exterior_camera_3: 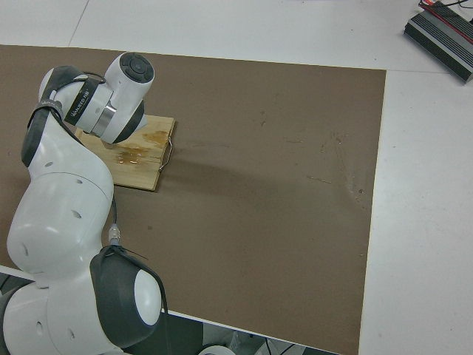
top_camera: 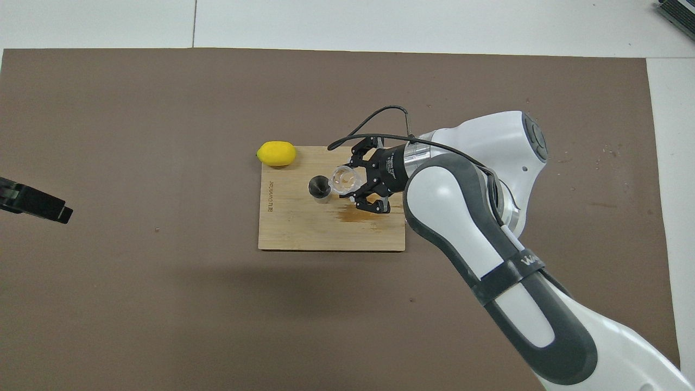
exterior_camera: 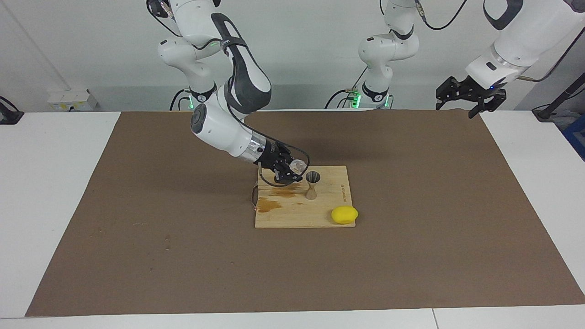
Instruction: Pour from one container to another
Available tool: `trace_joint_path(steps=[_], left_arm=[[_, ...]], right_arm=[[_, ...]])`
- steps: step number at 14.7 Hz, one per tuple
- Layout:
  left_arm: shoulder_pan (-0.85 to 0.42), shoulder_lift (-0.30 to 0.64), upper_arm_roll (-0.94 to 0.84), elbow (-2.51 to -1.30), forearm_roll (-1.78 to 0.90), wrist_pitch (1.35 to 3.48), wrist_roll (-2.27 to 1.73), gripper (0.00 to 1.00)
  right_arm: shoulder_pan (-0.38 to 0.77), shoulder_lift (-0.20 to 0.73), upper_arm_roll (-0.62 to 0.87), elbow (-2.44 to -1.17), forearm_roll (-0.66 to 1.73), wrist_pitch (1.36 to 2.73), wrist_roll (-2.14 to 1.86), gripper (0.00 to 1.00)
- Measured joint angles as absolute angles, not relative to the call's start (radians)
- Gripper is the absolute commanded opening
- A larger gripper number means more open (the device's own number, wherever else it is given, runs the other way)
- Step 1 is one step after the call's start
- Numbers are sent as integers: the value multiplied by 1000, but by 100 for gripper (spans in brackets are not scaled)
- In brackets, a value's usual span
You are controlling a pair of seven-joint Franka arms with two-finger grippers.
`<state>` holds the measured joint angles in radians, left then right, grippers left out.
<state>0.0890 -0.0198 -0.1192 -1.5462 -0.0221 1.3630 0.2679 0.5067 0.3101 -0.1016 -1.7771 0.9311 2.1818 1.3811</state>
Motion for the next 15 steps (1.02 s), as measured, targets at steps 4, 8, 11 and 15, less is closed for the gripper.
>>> trace_joint_path(steps=[4, 8, 11, 15], left_arm=[[73, -81, -120, -1622, -12, 1404, 165, 100], [73, -101, -118, -1652, -12, 1447, 160, 100], [73, -101, -114, -1656, -11, 1471, 157, 100], [90, -101, -98, -1658, -9, 1519, 152, 100]], right_arm=[[518, 309, -102, -1761, 918, 2182, 1409, 0], [534, 309, -102, -1755, 862, 2182, 1454, 0], [541, 309, -102, -1750, 831, 2182, 1471, 0], [547, 309, -102, -1744, 796, 2182, 1495, 0]])
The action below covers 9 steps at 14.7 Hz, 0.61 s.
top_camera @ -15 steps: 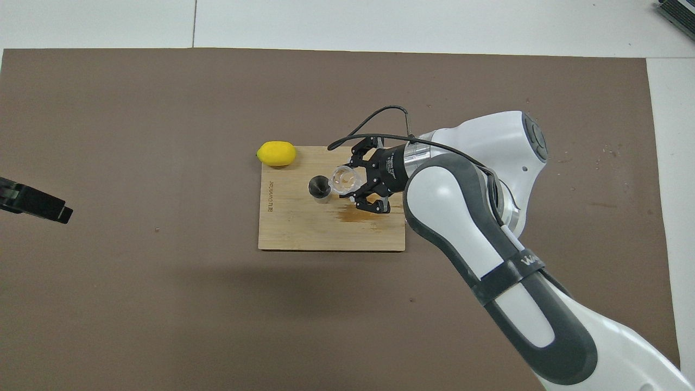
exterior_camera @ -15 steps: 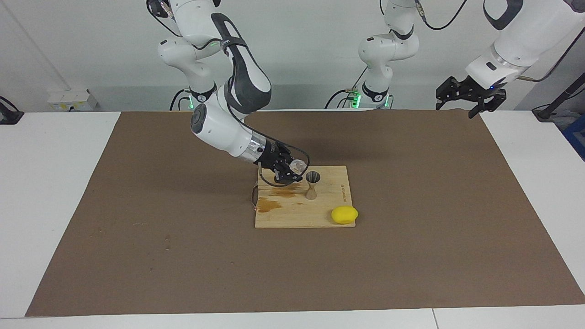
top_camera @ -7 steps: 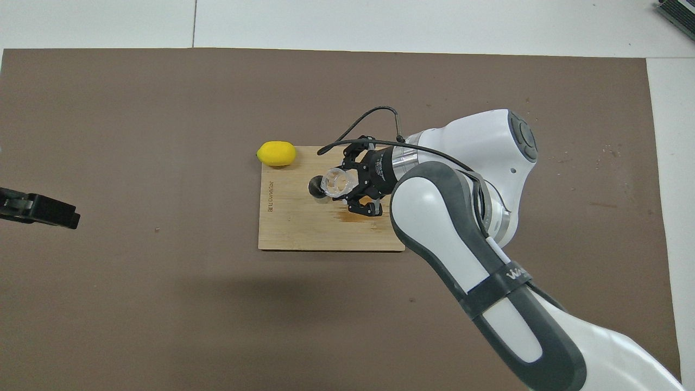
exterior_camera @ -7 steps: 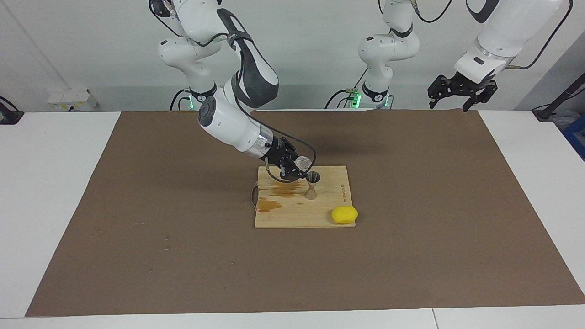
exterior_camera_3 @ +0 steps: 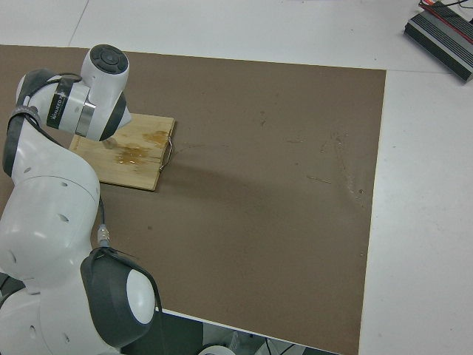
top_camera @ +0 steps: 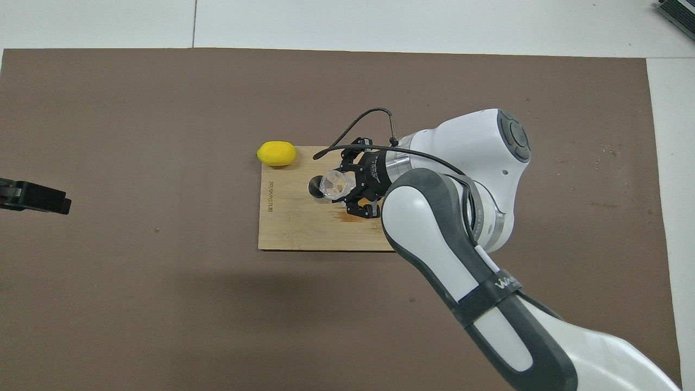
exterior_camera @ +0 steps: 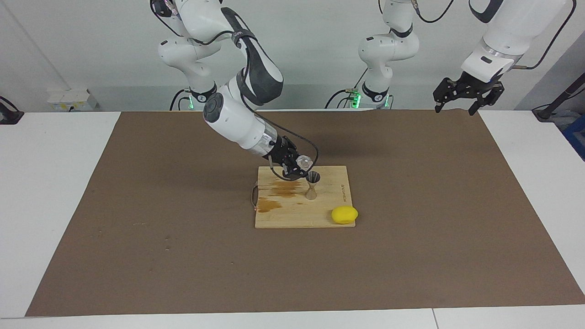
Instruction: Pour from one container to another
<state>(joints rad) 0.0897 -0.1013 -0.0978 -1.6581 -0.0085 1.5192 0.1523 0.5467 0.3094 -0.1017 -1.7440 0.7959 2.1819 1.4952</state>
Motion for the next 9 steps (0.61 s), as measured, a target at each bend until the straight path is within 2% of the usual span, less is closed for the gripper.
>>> trace_joint_path(steps=[4, 9], left_arm=[[150, -102, -90, -1660, -8, 1490, 153, 100], [150, -102, -93, -1660, -7, 1490, 104, 100]], right_arm=[[556, 309, -102, -1741, 773, 2182, 1505, 0], [562, 309, -102, -1740, 725, 2182, 1546, 0]])
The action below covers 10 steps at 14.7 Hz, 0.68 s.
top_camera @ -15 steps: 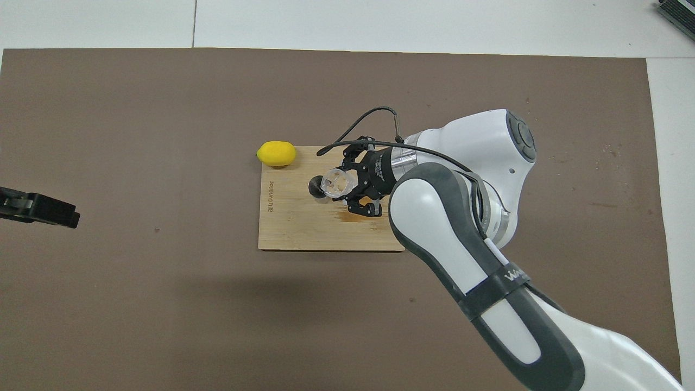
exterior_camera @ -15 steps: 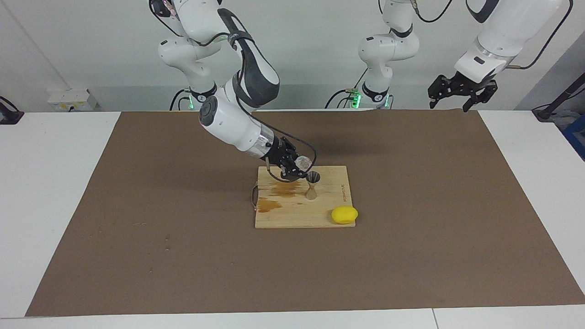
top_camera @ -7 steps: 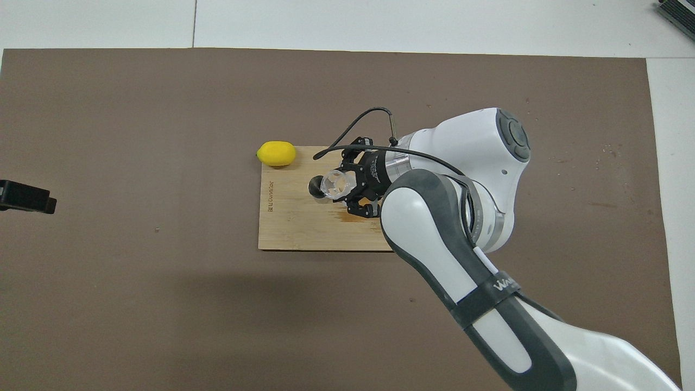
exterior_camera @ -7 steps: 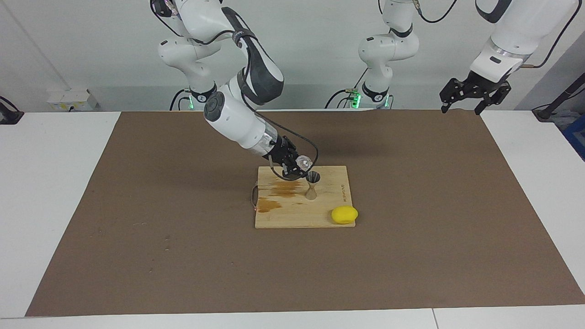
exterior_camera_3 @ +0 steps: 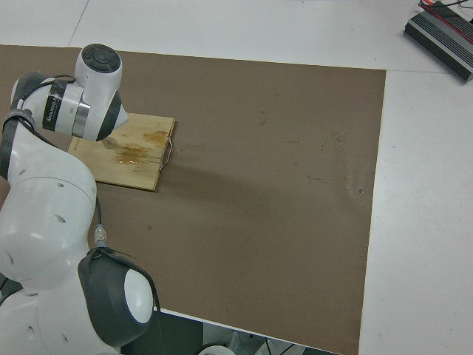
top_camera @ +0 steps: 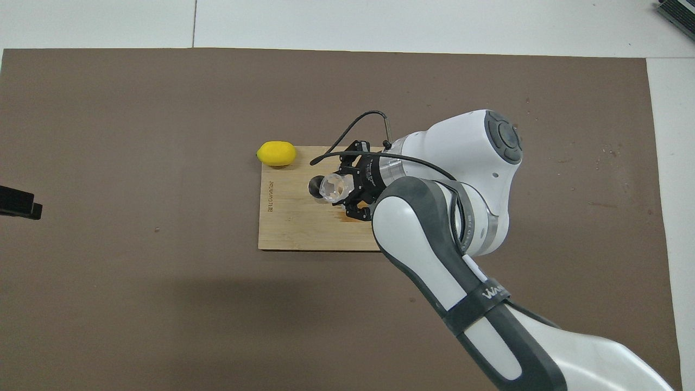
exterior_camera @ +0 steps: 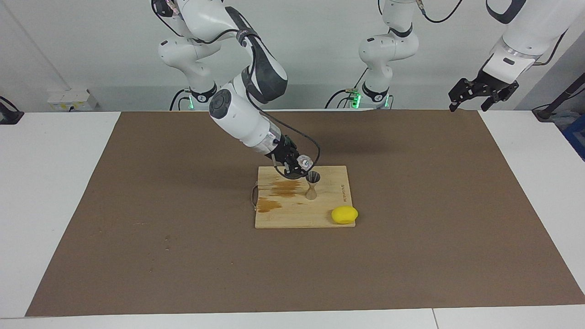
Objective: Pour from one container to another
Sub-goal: 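Hold the glass cup tilted above the metal cup with the right gripper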
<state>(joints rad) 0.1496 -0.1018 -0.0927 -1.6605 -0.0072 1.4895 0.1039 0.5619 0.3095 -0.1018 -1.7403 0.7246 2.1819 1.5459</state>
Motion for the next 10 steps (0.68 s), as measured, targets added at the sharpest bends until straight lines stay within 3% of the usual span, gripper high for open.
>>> trace_joint_path(steps=[7, 10], left_arm=[[89, -98, -109, -1661, -15, 1609, 55, 100], [-13, -57, -12, -1657, -13, 1609, 52, 100]], right_arm=[[562, 310, -102, -1733, 702, 2204, 1624, 0], [562, 311, -102, -1722, 681, 2207, 1657, 0]])
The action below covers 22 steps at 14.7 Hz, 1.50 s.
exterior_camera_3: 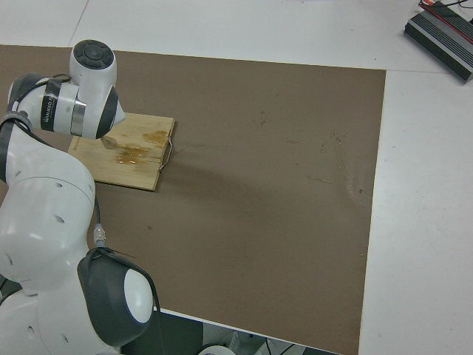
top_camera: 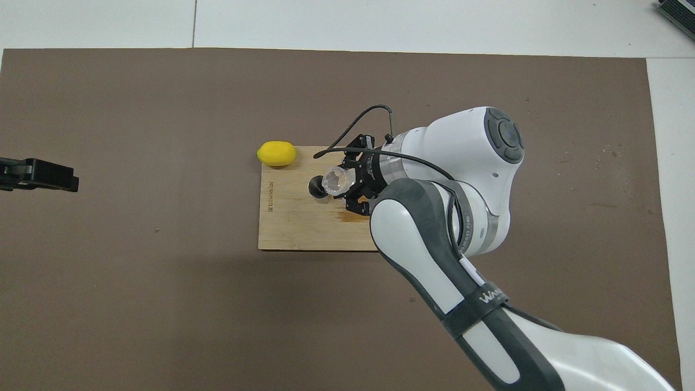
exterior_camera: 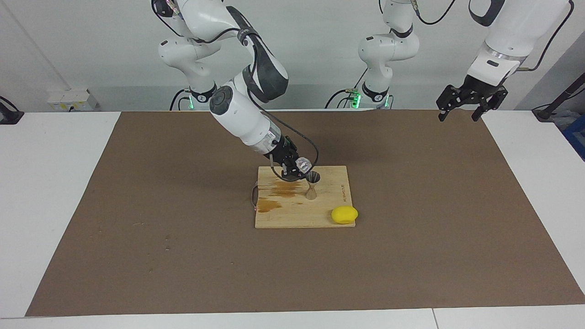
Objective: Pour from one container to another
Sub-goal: 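Hold the glass cup tilted above the metal cup with the right gripper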
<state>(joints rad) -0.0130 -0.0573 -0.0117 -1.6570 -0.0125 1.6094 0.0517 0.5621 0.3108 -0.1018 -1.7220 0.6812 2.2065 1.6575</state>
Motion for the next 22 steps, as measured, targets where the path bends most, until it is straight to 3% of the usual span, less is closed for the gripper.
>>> trace_joint_path(steps=[6, 22], left_arm=[[-35, 11, 32, -1612, -12, 1609, 52, 100], [-33, 26, 32, -1603, -12, 1613, 52, 100]], right_arm=[[574, 316, -102, -1710, 646, 2207, 1686, 0], [597, 318, -102, -1700, 537, 2207, 1781, 0]])
